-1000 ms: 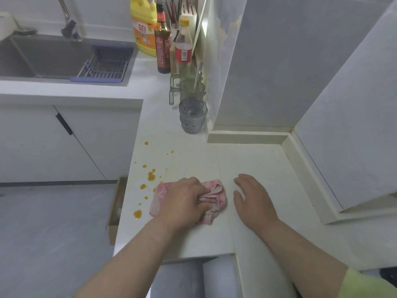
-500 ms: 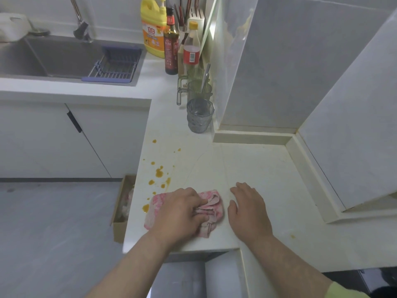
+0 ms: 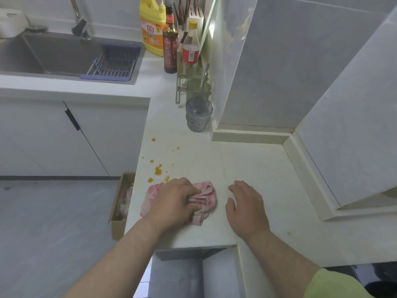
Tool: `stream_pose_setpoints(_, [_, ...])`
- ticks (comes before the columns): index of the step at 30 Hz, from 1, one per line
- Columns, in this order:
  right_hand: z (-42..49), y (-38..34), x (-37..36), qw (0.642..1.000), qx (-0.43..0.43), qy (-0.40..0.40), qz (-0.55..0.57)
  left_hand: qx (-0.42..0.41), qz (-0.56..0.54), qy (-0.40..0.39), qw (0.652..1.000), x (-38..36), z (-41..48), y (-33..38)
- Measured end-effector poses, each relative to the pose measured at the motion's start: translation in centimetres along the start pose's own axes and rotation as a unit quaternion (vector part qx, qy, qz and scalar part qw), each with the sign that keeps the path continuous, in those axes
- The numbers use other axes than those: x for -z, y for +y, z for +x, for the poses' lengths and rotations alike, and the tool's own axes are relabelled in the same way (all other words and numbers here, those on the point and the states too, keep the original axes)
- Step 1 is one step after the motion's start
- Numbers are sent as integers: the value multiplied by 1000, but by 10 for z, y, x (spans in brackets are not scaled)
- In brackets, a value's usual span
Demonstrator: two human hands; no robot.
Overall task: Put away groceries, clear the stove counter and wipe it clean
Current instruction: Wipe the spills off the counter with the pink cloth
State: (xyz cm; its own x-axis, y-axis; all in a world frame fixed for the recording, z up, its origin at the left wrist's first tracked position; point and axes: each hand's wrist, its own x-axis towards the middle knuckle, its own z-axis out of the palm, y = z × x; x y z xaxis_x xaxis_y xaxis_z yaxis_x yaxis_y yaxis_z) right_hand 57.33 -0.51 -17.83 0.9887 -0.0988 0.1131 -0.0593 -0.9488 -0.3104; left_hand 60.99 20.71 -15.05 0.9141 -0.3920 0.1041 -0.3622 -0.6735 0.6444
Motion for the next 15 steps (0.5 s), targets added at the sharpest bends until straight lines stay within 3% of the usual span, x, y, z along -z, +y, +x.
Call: stream_pose_setpoints(15, [-7,-12,1,1000,-18,-11,-9,30,10,13,999,27,-67,-25])
